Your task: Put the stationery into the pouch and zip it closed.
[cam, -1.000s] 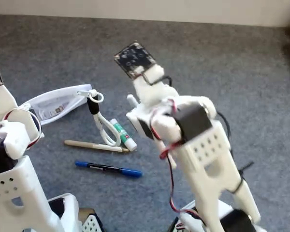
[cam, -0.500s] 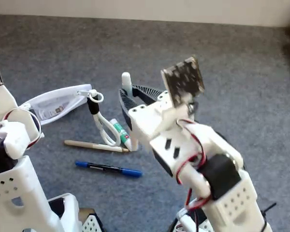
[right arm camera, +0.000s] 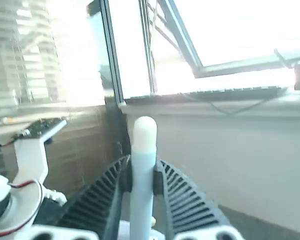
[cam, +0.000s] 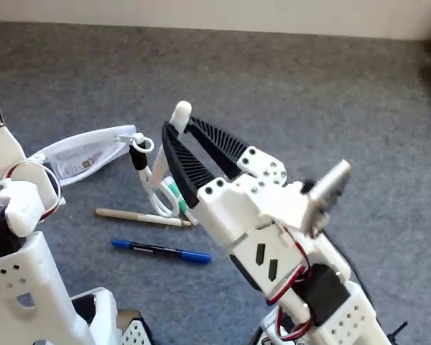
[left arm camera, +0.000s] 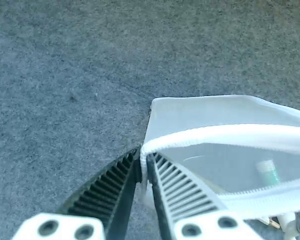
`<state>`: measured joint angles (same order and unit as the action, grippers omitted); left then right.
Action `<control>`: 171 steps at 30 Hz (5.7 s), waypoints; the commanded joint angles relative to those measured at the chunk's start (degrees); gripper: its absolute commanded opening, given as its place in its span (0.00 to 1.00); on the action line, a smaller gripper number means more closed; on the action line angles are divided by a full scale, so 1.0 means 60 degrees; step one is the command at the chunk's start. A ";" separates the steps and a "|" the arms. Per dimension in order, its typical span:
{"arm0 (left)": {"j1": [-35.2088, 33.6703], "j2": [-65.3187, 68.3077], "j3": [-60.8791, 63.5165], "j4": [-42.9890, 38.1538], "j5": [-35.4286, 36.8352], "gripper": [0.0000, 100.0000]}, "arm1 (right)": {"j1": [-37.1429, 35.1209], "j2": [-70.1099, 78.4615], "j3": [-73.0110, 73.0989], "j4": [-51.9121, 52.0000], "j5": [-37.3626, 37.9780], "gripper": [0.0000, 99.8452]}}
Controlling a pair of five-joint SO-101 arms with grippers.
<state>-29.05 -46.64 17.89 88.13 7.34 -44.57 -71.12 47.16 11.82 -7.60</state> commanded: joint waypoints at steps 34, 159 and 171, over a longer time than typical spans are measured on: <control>-0.0095 -0.0095 0.0066 -0.0103 -0.0088 0.01 | -0.1223 0.5678 0.1604 -0.9897 0.0000 0.00; -0.2440 -0.0110 0.0081 -0.0733 -0.0059 0.01 | 0.1165 1.6593 -0.8989 0.7187 0.2403 0.04; -0.2059 -0.0110 0.0081 -0.0718 -0.0044 0.01 | 0.1385 1.6447 -0.9179 0.8799 0.3355 0.03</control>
<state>-43.12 -46.11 18.59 84.70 7.60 -37.45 29.10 -4.97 60.44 11.74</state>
